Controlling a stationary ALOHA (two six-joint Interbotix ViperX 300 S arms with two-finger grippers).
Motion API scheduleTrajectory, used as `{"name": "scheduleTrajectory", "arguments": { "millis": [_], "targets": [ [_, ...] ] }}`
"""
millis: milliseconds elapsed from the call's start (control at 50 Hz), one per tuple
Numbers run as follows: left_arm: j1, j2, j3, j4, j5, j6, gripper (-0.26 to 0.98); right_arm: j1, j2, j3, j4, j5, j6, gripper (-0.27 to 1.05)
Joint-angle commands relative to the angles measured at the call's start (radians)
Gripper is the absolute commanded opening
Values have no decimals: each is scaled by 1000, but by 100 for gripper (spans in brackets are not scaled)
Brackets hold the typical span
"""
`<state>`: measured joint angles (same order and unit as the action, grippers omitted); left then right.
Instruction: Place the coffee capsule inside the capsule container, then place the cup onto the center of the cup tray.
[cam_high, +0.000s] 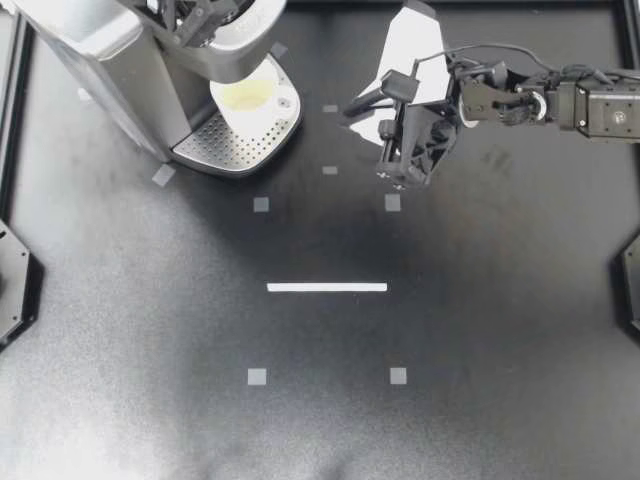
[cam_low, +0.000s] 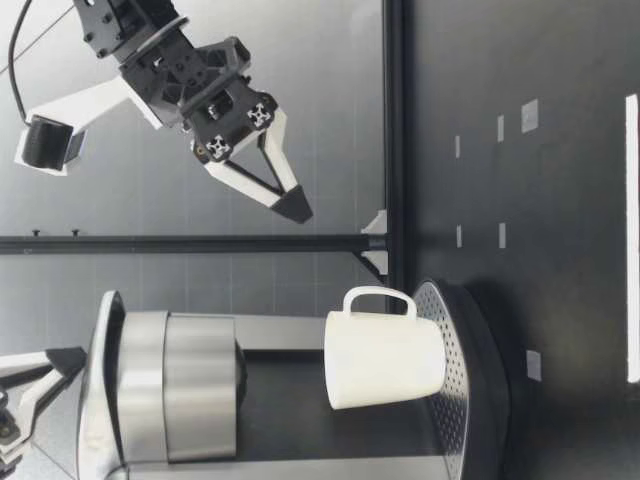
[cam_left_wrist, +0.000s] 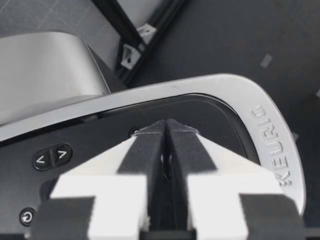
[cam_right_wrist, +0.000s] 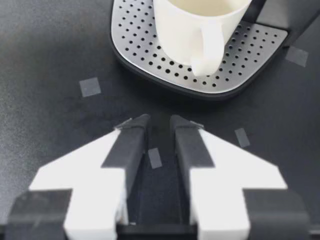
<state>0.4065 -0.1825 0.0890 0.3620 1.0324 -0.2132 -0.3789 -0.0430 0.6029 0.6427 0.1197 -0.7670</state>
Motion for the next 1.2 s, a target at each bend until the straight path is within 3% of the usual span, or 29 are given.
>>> {"name": "scheduleTrajectory", "arguments": {
  "millis": [0, 160, 500, 760, 1180],
  "targets": [
    [5, 5, 3, -2, -21, 5, 13, 3, -37, -11, 2, -3, 2, 30],
    [5, -43, 28, 9, -170, 6, 13, 8, -40, -11, 2, -3, 2, 30],
    [5, -176, 161, 8, -454, -5, 13, 9, -58, -8, 2, -18, 3, 30],
    [-5, -268, 310, 0, -735, -9, 13, 41, -118, 28, 2, -115, 3, 30],
    [-141, -333, 423, -17, -943, -6, 13, 120, -284, 95, 40, -212, 118, 30]
  ]
}}
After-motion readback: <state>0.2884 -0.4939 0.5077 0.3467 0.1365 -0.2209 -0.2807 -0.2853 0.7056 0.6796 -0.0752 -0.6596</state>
